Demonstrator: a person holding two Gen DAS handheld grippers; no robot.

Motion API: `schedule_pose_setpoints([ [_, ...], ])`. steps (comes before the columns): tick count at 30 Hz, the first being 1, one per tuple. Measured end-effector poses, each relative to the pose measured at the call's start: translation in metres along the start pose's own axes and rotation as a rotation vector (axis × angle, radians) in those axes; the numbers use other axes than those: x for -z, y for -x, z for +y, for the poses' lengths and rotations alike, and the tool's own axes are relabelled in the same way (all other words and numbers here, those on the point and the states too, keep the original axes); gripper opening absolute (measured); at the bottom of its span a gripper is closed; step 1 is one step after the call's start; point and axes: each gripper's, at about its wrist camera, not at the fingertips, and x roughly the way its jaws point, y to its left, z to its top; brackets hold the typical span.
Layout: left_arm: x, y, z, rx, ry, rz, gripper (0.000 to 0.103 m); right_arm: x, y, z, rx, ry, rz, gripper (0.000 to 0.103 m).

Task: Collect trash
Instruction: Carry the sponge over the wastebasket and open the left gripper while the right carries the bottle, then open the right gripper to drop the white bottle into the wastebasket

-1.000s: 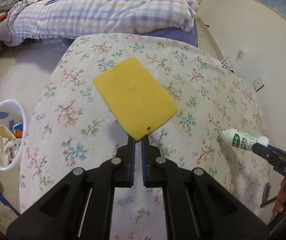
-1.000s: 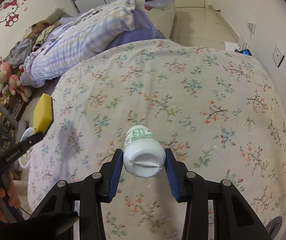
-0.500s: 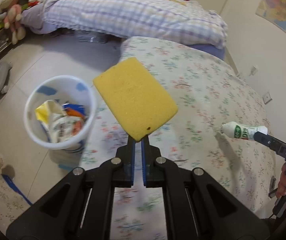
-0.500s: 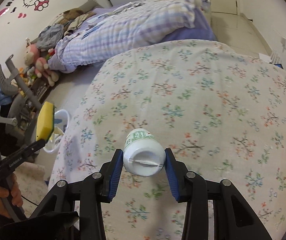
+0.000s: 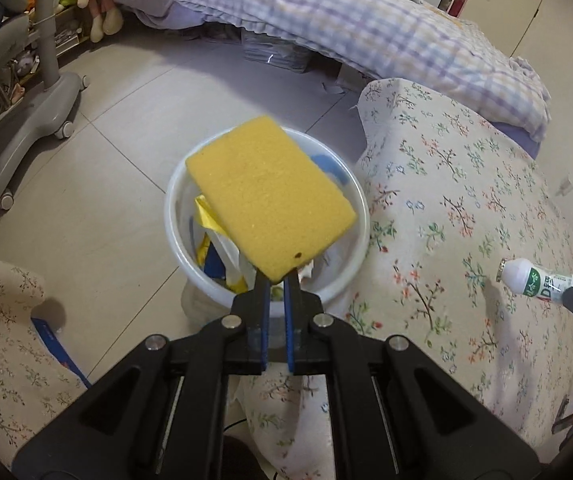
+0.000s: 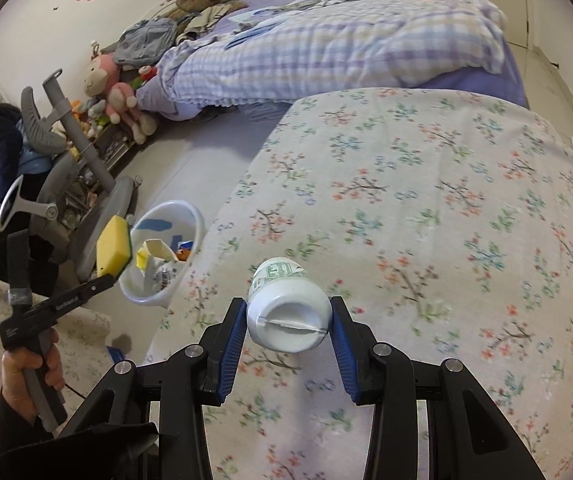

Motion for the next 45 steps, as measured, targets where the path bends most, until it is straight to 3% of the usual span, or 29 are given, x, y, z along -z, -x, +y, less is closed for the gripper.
schedule_pose_setpoints([
  [2,-0.002,-0.002,0.002,0.006,-0.012,-0.010,0.008,-0.003,-0.007,0.008,-0.006,0.009,0.002,0.042],
  [4,-0.005,-0.007,0.002,0.001,-0.019,-0.004,0.023,-0.006,-0.016,0.017,-0.011,0.018,0.007,0.042],
  [6,-0.006,-0.011,0.007,-0.017,-0.006,0.005,0.065,-0.006,-0.022,0.024,-0.014,0.025,0.012,0.042],
  [11,-0.001,-0.003,0.028,-0.056,0.052,-0.007,0.082,-0.012,-0.038,0.044,-0.036,0.035,0.012,0.042],
  [24,0.020,0.010,0.047,-0.206,-0.018,0.008,0.086,-0.025,-0.094,0.114,-0.137,0.056,-0.022,0.042],
  [36,0.024,0.005,0.078,-0.222,0.061,0.045,0.088,-0.024,-0.138,0.148,-0.196,0.075,-0.025,0.043],
  [38,0.025,0.006,0.078,-0.224,0.063,0.045,0.088,-0.024,-0.141,0.148,-0.206,0.057,-0.036,0.050],
  [39,0.025,0.006,0.077,-0.227,0.059,0.044,0.089,-0.025,-0.141,0.147,-0.196,0.051,-0.028,0.068],
  [40,0.025,0.007,0.077,-0.229,0.055,0.043,0.089,-0.025,-0.139,0.145,-0.172,0.047,-0.032,0.076],
  [45,0.029,0.015,0.068,-0.222,0.057,0.032,0.093,-0.025,-0.111,0.129,-0.106,0.032,-0.066,0.076],
])
